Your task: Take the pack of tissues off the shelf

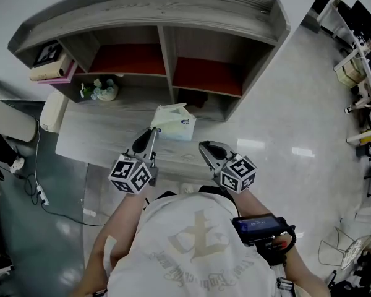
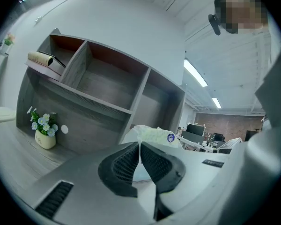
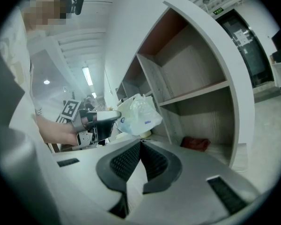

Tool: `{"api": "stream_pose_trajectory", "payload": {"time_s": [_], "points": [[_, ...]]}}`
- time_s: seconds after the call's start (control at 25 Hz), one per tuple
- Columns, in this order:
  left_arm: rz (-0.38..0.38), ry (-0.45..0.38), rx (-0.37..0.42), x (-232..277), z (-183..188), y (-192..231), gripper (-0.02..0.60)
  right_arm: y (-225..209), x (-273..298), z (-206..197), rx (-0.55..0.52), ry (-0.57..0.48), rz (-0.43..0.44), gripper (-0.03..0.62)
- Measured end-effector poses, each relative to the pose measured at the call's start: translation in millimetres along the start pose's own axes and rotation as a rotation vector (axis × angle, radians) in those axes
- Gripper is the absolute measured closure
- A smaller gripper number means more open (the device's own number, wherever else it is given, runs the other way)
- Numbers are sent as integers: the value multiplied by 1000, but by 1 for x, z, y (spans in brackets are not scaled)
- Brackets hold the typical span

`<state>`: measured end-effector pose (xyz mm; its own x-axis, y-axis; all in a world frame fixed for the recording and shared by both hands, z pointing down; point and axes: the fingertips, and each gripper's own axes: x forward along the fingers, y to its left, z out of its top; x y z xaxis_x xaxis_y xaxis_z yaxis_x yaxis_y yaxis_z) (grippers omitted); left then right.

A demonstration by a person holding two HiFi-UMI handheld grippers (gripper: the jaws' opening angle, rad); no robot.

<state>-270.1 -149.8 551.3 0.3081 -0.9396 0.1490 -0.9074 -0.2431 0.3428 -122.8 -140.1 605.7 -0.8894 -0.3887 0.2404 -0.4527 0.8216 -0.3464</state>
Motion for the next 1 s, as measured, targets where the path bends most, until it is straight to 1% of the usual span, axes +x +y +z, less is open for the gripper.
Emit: {"api": "stream_pose_trajectory", "payload": {"time_s": [0.16,0.36,0.68,1.0], "points": [[23,6,-3,-11,-9,7,555,8,6,0,-17,5,31,589],[37,25,-13,-22,-25,5,555,13,2,-2,-23,7,48,591],[42,72,-27,-38,-51,0,555,14,-12,-5,-21,8,41,591],[39,108,-25,-39,-69,-5,555,12,-23,-11,-17,13,48,591]]}}
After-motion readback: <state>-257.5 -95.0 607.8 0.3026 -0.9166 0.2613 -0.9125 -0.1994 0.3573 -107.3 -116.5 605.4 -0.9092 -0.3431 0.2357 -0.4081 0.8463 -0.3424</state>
